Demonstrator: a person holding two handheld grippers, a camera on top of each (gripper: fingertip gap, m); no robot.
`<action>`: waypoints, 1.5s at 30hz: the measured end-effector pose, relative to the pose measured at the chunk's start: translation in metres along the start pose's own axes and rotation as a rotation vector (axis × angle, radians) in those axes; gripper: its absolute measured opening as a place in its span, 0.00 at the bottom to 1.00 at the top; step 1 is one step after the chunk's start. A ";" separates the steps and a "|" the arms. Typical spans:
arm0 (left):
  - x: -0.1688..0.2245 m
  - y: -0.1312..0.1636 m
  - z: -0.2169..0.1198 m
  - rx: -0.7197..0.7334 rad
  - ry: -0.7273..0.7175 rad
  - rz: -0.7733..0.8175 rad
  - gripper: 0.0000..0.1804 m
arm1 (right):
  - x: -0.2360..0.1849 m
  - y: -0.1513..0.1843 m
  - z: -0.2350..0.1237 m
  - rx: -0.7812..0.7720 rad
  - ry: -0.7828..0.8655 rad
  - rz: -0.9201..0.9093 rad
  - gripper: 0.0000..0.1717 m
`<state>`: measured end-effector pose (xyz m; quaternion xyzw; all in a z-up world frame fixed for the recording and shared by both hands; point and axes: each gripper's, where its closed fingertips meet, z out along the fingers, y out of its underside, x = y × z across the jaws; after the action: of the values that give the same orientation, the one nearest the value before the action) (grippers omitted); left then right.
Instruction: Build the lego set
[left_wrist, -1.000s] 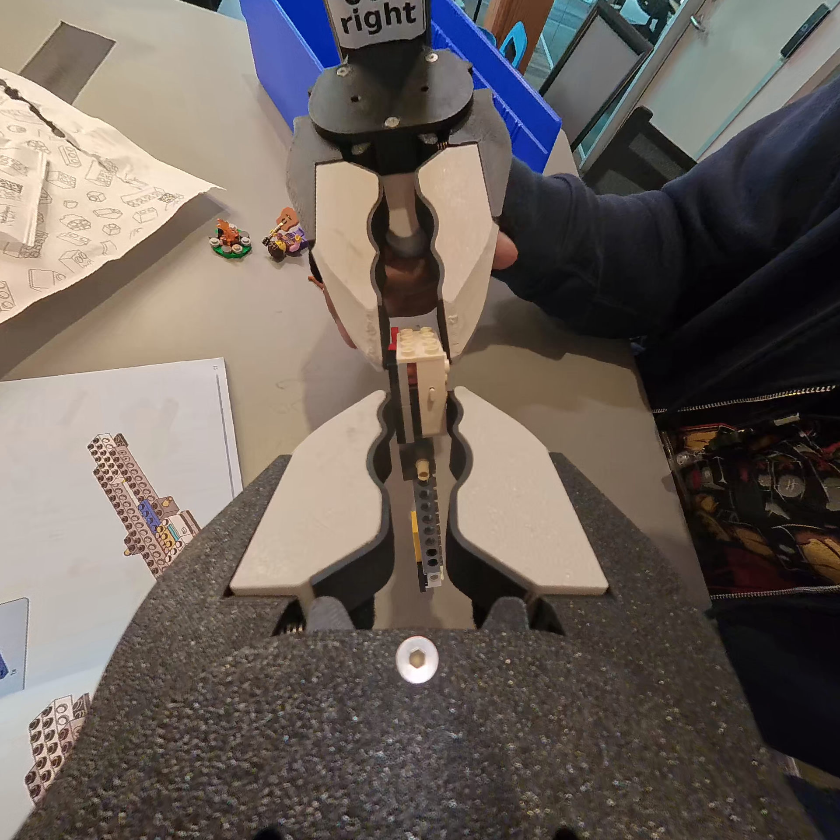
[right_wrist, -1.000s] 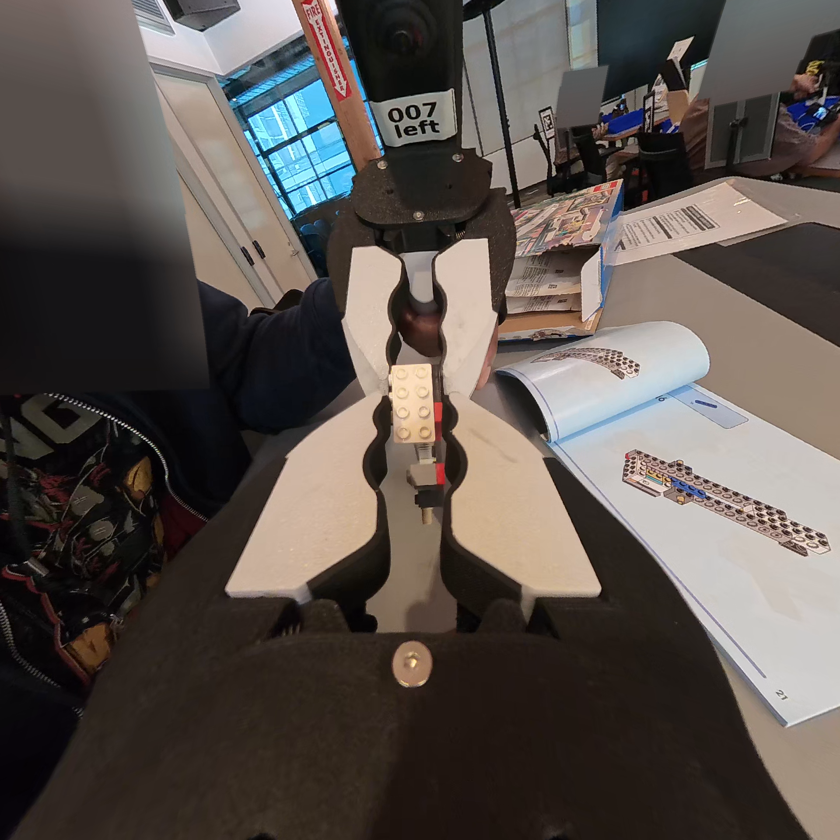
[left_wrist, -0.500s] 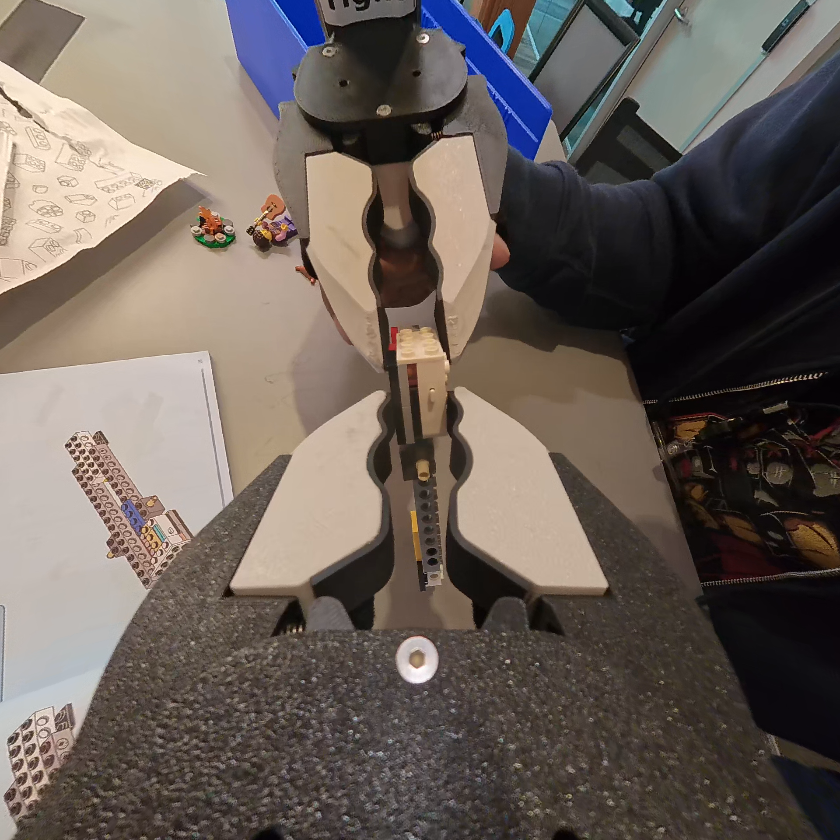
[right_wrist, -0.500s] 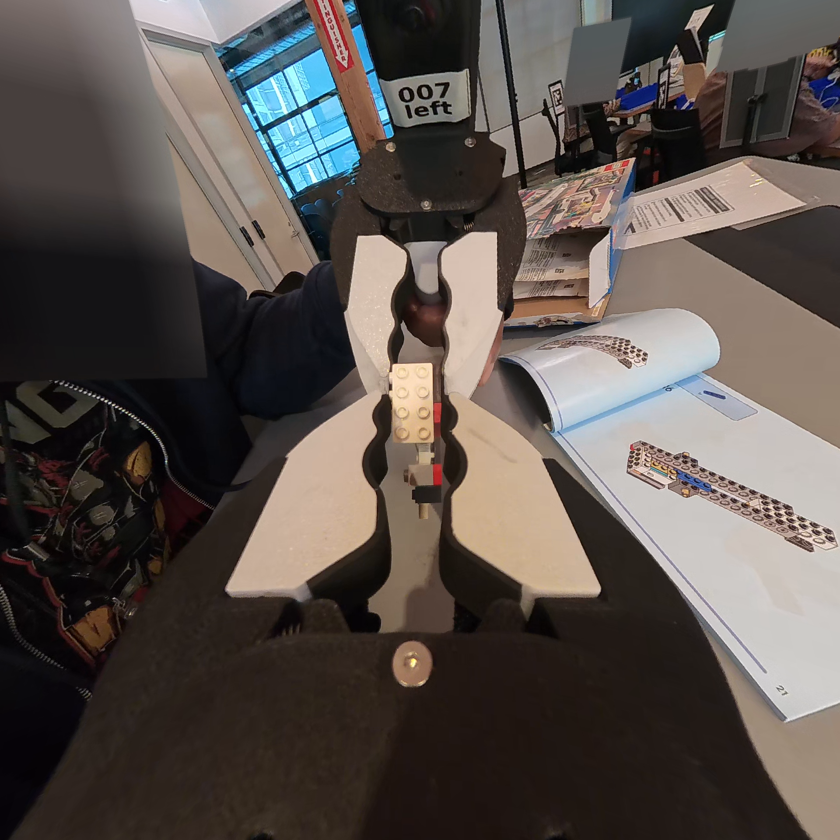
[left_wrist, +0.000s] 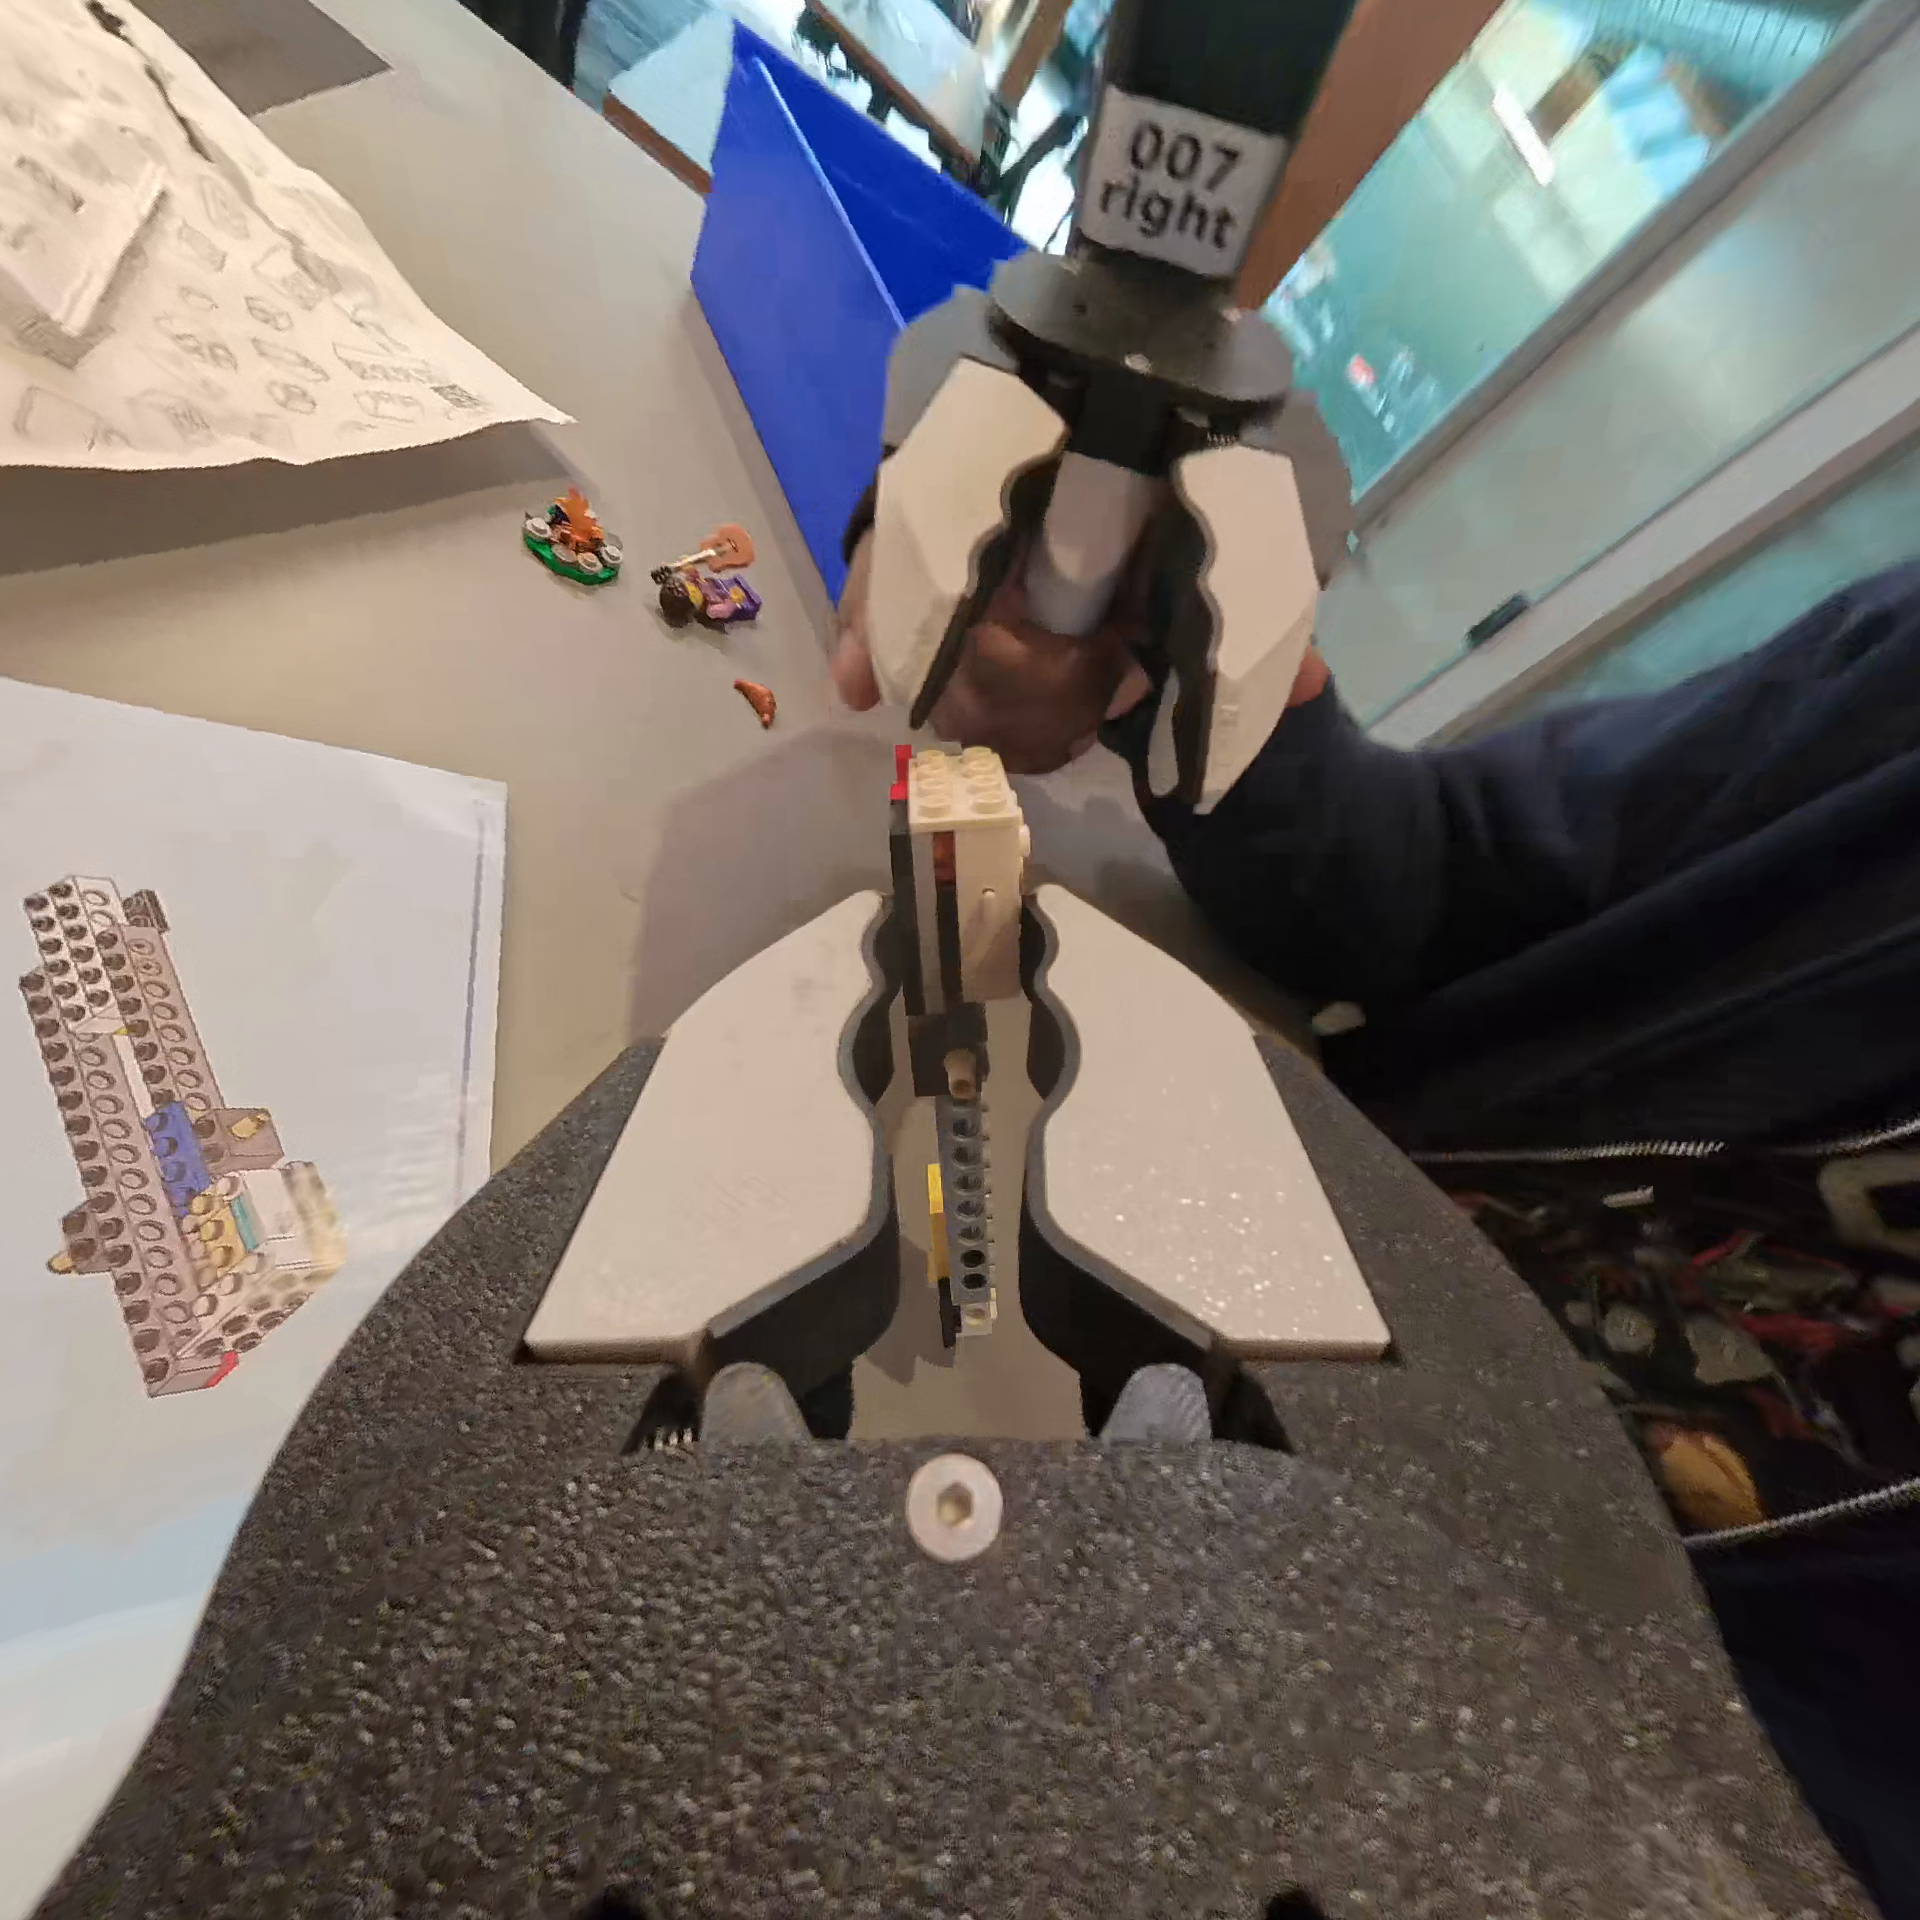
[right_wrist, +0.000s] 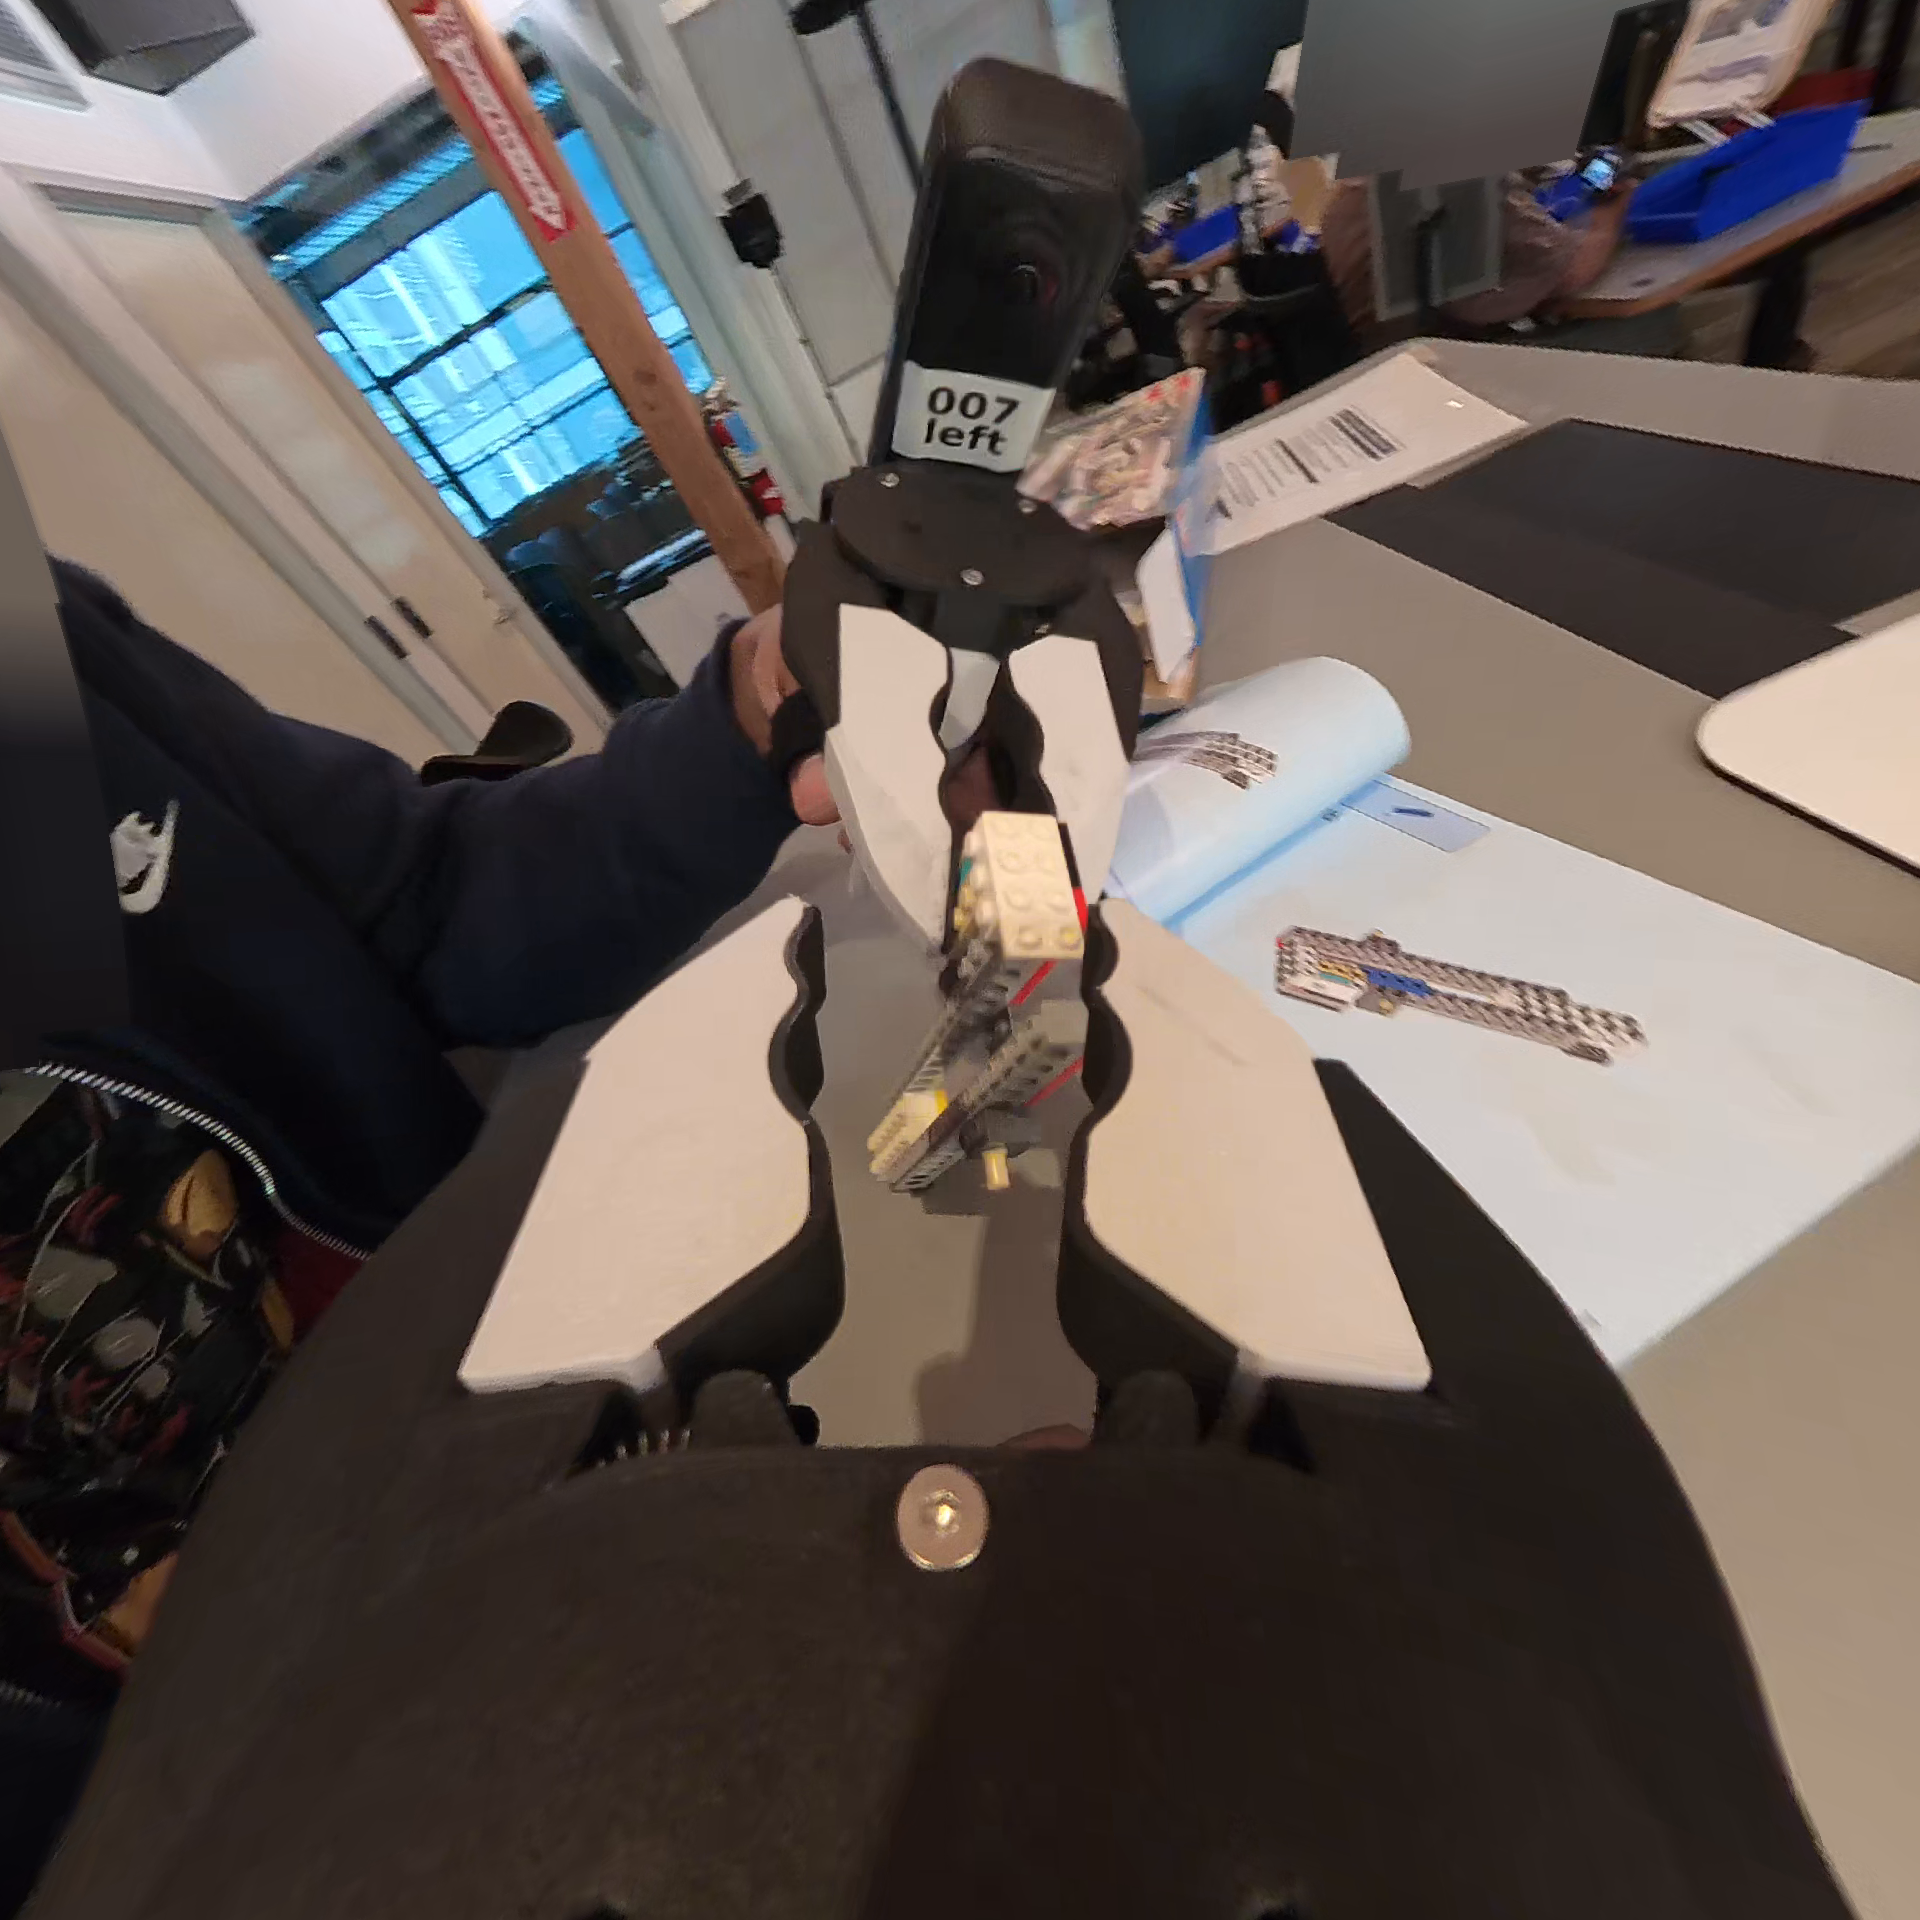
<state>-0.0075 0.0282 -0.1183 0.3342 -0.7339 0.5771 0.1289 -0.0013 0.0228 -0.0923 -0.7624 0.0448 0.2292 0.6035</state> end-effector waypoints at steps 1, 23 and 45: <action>-0.002 -0.002 0.001 0.026 0.021 -0.037 0.12 | 0.005 0.000 -0.002 -0.005 0.032 0.016 0.28; 0.034 -0.012 -0.022 0.494 0.171 0.011 0.12 | -0.012 -0.009 0.007 0.071 0.134 0.150 0.27; 0.070 -0.009 -0.020 0.505 0.125 0.441 0.12 | -0.062 -0.024 0.021 0.009 -0.005 -0.074 0.13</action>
<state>-0.0581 0.0221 -0.0653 0.1531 -0.6130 0.7740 -0.0411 -0.0544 0.0363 -0.0489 -0.7601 0.0162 0.2085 0.6152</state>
